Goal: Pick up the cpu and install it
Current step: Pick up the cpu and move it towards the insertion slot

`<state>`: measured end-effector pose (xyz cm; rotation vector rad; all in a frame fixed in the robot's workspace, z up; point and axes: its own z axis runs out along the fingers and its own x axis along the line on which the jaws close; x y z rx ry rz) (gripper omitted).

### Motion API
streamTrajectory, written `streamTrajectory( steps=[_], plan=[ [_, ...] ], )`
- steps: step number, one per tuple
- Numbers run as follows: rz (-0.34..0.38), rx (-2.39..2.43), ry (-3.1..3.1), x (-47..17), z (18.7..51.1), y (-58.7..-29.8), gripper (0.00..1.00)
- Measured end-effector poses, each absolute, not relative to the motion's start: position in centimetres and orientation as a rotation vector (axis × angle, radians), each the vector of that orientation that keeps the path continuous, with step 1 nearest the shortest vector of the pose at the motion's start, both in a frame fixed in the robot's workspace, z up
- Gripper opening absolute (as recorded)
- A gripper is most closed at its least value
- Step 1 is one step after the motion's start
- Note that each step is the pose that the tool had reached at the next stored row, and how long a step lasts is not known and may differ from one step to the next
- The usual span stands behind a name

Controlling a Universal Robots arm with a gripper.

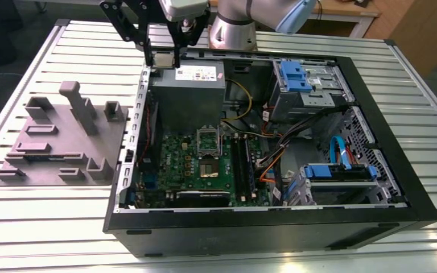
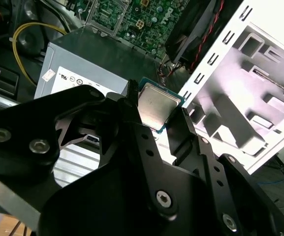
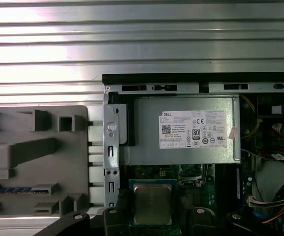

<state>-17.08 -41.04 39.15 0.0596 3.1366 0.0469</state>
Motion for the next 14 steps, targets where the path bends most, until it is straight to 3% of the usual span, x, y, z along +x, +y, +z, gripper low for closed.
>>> streamTrajectory(
  steps=[14],
  plan=[
    [0.047, 0.060, 3.137, -16.49, 39.16, -41.04, 0.47]
  ],
)
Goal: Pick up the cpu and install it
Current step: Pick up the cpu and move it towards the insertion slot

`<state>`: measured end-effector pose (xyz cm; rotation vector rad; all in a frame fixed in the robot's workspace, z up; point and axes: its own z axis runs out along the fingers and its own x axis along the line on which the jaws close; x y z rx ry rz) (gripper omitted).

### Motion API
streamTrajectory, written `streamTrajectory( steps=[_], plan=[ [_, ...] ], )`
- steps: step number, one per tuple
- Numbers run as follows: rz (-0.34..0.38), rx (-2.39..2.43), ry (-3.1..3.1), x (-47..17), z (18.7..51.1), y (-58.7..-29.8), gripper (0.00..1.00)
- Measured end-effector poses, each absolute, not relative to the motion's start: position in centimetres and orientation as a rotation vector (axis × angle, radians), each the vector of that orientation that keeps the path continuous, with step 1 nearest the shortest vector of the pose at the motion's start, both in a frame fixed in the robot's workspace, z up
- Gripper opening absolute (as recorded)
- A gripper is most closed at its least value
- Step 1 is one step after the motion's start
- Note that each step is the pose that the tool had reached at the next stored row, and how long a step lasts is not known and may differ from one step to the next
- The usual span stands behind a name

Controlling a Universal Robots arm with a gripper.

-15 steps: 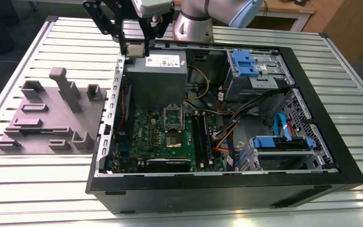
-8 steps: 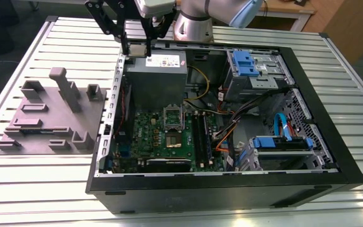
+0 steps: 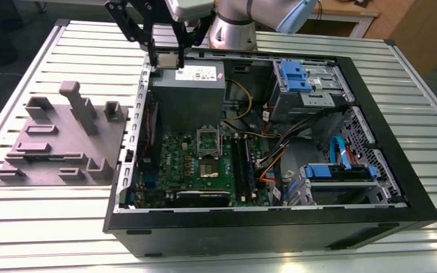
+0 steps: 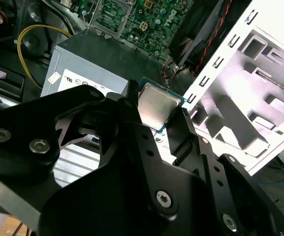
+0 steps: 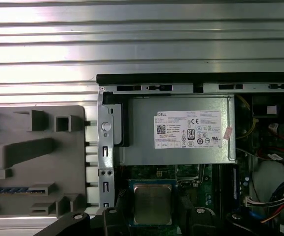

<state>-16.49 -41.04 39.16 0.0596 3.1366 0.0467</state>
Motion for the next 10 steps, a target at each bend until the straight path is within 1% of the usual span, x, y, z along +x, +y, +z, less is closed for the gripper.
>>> streamTrajectory(
  steps=[10],
  plan=[
    [0.047, 0.060, 3.137, -16.08, 39.16, -41.04, 0.47]
  ],
)
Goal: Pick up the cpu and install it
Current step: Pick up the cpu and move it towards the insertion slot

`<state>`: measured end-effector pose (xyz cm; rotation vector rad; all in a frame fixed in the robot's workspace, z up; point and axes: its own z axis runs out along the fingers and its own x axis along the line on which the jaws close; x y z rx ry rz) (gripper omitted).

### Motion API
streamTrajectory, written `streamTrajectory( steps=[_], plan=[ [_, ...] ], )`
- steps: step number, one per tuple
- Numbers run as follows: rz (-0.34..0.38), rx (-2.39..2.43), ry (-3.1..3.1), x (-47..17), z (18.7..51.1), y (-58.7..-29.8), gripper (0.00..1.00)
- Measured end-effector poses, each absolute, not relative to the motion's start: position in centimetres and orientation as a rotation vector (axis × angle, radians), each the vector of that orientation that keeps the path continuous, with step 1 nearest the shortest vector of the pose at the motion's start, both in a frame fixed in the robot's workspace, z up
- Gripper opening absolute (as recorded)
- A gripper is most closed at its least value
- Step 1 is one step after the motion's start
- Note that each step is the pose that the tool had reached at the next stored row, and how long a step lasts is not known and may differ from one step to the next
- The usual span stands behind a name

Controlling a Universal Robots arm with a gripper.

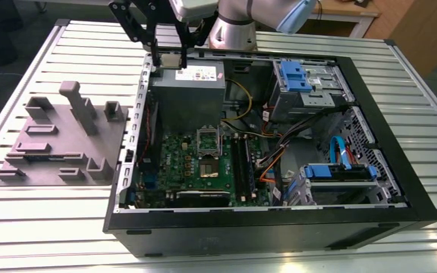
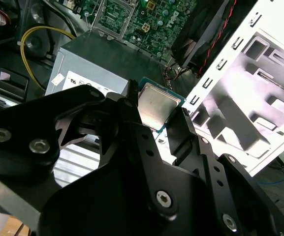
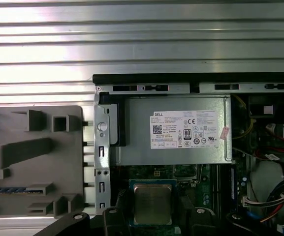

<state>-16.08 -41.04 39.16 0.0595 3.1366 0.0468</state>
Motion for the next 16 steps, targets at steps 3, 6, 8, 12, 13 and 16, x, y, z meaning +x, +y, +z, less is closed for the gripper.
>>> streamTrajectory(
  steps=[3, 6, 8, 12, 13, 16],
  plan=[
    [0.047, 0.060, 3.137, -15.95, 39.16, -41.04, 0.47],
    [0.047, 0.060, 3.137, -15.83, 39.16, -41.04, 0.47],
    [0.047, 0.060, 3.137, -15.75, 39.16, -41.04, 0.47],
    [0.047, 0.060, 3.137, -15.58, 39.16, -41.04, 0.47],
    [0.047, 0.060, 3.137, -15.53, 39.15, -41.04, 0.47],
    [0.047, 0.060, 3.137, -15.41, 39.16, -41.04, 0.47]
  ],
)
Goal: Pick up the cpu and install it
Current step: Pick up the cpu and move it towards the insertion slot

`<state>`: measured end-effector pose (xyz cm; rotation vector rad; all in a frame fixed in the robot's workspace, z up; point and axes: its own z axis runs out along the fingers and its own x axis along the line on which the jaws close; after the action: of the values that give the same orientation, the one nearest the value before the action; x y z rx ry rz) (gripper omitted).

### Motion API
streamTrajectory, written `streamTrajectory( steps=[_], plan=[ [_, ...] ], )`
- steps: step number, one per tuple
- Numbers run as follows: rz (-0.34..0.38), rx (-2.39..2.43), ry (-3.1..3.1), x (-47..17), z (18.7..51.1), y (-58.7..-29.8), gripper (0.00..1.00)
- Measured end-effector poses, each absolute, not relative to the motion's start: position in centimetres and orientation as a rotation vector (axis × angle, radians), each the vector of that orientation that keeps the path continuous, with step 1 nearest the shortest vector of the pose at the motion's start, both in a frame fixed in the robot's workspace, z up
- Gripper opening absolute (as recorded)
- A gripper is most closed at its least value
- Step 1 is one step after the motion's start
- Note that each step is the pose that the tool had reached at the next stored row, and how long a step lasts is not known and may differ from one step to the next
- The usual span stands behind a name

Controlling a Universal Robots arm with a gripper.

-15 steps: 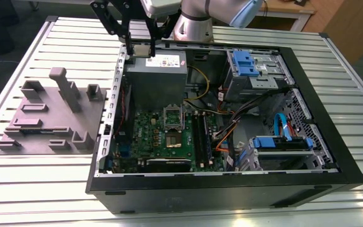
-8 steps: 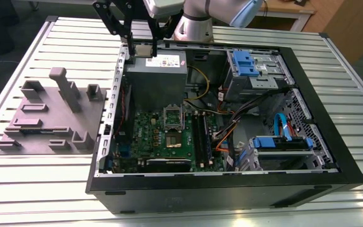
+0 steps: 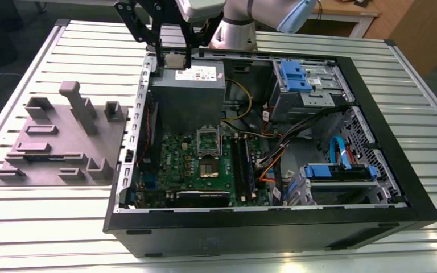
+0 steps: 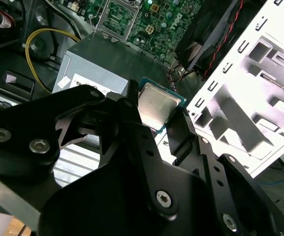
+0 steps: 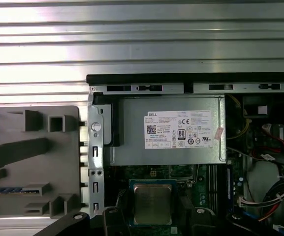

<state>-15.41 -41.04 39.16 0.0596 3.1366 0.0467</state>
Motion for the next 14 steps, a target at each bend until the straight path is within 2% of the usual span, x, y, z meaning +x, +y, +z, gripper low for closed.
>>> streamTrajectory(
  steps=[14],
  plan=[
    [0.047, 0.060, 3.137, -14.82, 39.16, -41.04, 0.47]
  ],
)
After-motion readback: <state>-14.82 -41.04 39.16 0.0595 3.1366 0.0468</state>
